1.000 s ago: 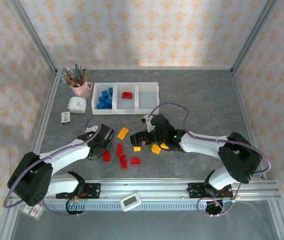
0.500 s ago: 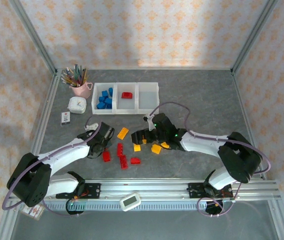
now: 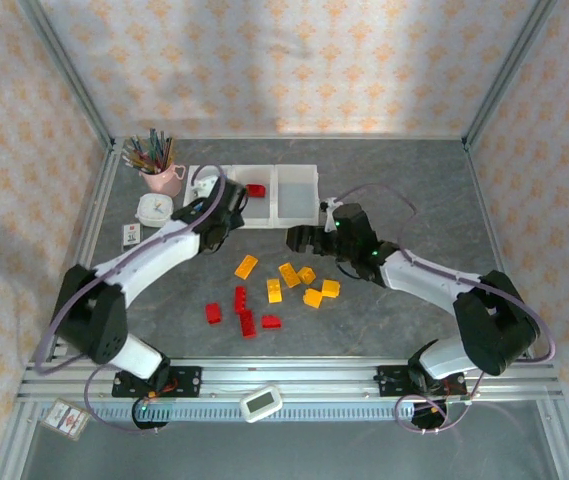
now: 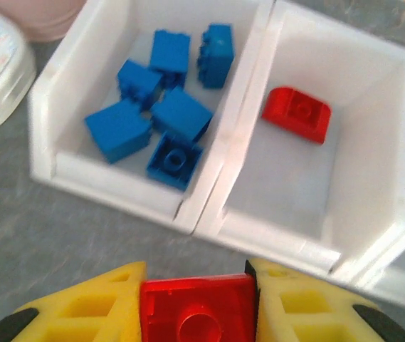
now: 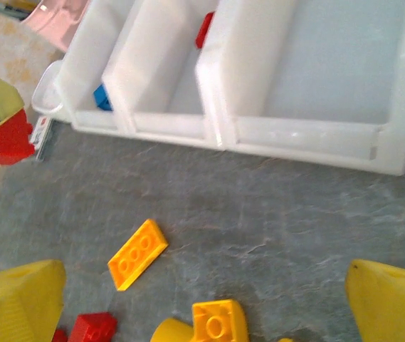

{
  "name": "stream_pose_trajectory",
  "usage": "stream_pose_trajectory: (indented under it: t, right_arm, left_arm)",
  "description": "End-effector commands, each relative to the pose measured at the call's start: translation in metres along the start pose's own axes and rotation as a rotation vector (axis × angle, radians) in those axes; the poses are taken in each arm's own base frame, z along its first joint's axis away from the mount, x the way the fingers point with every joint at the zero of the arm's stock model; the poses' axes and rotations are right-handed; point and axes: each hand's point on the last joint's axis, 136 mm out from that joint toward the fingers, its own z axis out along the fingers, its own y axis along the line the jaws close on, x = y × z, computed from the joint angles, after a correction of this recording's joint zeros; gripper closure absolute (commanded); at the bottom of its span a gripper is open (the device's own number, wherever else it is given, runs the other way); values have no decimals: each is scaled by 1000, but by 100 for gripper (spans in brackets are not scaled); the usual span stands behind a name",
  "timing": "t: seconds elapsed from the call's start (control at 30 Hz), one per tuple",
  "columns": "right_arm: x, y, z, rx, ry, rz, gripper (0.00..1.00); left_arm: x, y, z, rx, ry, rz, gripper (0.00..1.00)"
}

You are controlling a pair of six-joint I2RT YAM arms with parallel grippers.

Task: Sort the legos into containers by color
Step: Place the lego in the container.

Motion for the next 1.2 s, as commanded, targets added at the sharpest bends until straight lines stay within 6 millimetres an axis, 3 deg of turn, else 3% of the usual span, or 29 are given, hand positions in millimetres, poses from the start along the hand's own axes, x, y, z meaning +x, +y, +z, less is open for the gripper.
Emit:
stream_pose_trajectory:
  t: [0.0,0.17,0.33,0.43,0.63,0.8,0.9,1.17]
  right_arm:
    - [-21,-8,-8,28,-63,55,0]
    - [-21,-19,-9,50,-63,68,0]
    - [-22,-25,-6,69,-59,65,0]
    - [-23,-23,-6,58,-59,56,0]
    - [-27,-18,-6,40,-60,36,0]
    - [-25,-7,-8,-7,-29,6,1]
    - [-19,-4,-10,-14,-4,-21,0]
    - [15,10,-14,-32,92,-113,0]
  left_arm:
    - [-21,-14,25,-27,-9,61,65]
    - [-32,-44,61,-10,7,92,65]
    - [-21,-57,100,-38,62,136,63]
    - [-21,-65,105,-33,80,171,50]
    - [-32,-64,83,-30,43,184,42]
    - [-33,-58,46,26,32,157,42]
    - [-23,-49,25,40,39,157,41]
    - [27,13,-27,20,86,108,41]
